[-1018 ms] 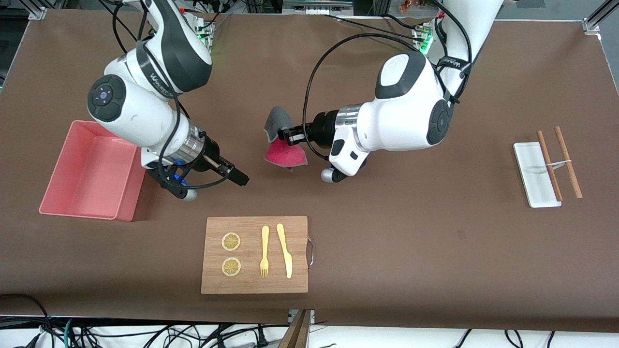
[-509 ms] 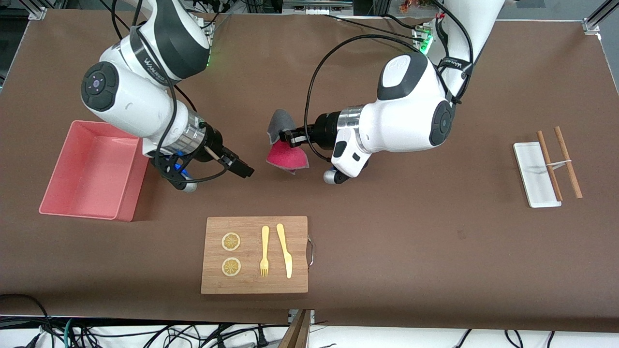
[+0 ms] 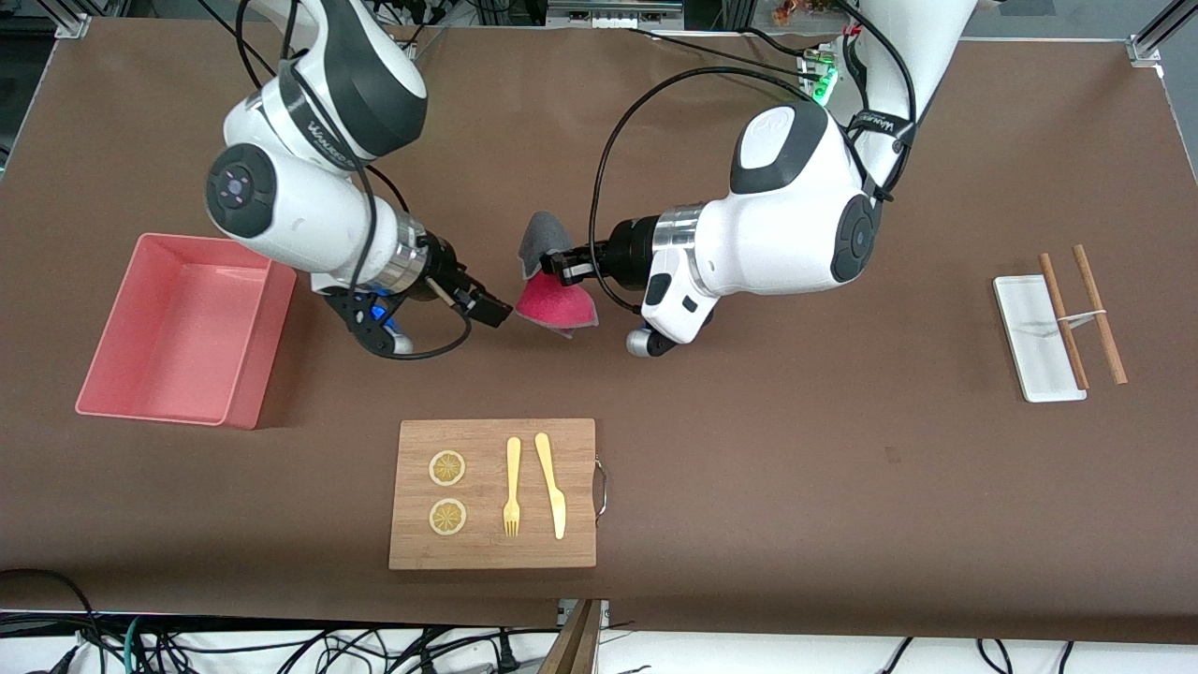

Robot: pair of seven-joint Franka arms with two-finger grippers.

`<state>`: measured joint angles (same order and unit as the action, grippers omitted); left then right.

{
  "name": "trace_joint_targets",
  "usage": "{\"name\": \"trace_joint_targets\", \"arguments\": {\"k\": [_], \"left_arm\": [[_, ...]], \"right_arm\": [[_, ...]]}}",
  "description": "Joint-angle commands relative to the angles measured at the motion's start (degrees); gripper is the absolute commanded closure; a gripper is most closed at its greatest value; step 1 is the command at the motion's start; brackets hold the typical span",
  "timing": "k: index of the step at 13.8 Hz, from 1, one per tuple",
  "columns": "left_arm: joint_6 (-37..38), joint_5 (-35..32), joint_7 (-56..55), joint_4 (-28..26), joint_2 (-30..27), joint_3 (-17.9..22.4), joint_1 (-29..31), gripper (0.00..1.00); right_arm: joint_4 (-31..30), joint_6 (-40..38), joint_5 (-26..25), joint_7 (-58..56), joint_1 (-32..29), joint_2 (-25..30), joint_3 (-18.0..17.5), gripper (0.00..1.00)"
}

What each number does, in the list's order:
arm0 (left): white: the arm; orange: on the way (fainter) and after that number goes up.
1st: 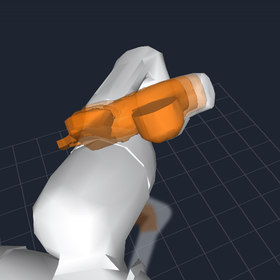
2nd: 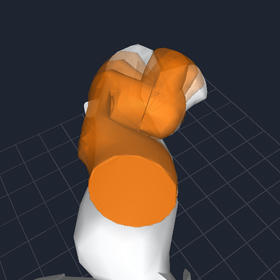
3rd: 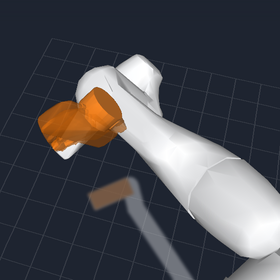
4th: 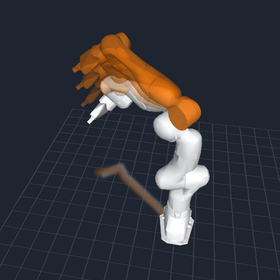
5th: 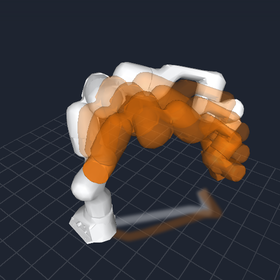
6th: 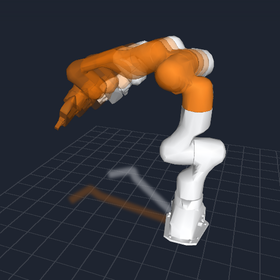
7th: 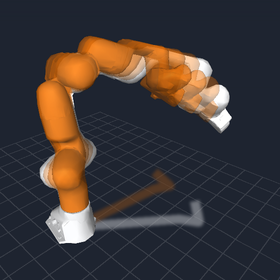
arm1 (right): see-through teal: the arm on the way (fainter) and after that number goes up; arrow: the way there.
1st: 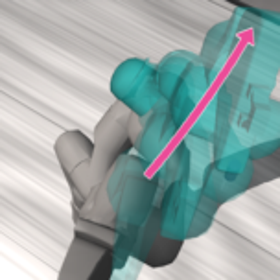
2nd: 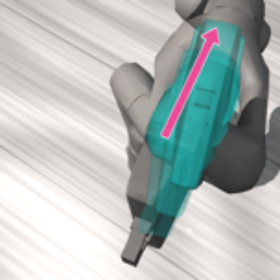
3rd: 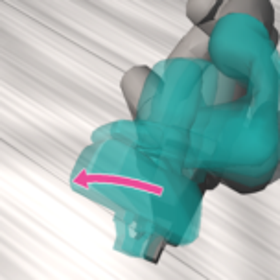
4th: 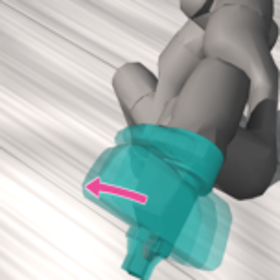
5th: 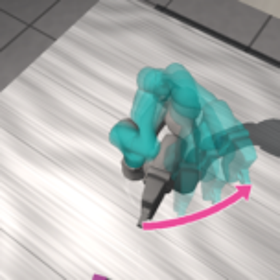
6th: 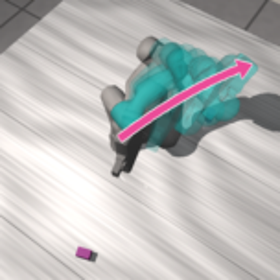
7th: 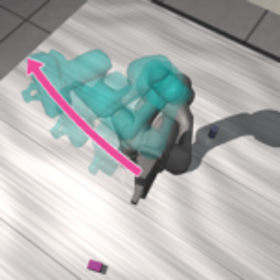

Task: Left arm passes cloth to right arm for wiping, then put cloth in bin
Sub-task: 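Move the right gripper toward the cloth held by the left gripper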

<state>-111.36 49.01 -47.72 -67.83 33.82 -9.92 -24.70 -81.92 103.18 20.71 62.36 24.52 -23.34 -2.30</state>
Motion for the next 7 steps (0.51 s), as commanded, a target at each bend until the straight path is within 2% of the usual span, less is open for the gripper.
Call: {"name": "trace_joint_targets", "arguments": {"k": [1, 3, 4, 7], "left_arm": [[-0.09, 1.27, -0.44, 0.77, 0.02, 0.25, -0.08, 1.00], [-0.09, 1.35, -0.53, 0.77, 0.02, 0.25, -0.17, 1.00], [-0.09, 1.27, -0.88, 0.68, 0.02, 0.25, -0.26, 1.00], [-0.09, 1.27, -1.32, 0.77, 0.02, 0.25, -0.26, 1.00]], "right_arm": [[-1.74, -2.54, 1.35, 2.40, 0.00, 0.05, 0.02, 0.00], [-3.06, -4.73, 2.39, 4.17, -0.26, 0.13, 0.19, 0.00], [-3.41, -5.70, 4.66, 4.26, -0.53, 0.13, 0.54, 0.00], [-7.10, -6.06, 15.81, 4.44, -4.73, 0.83, 0.81, 0.00]]}}
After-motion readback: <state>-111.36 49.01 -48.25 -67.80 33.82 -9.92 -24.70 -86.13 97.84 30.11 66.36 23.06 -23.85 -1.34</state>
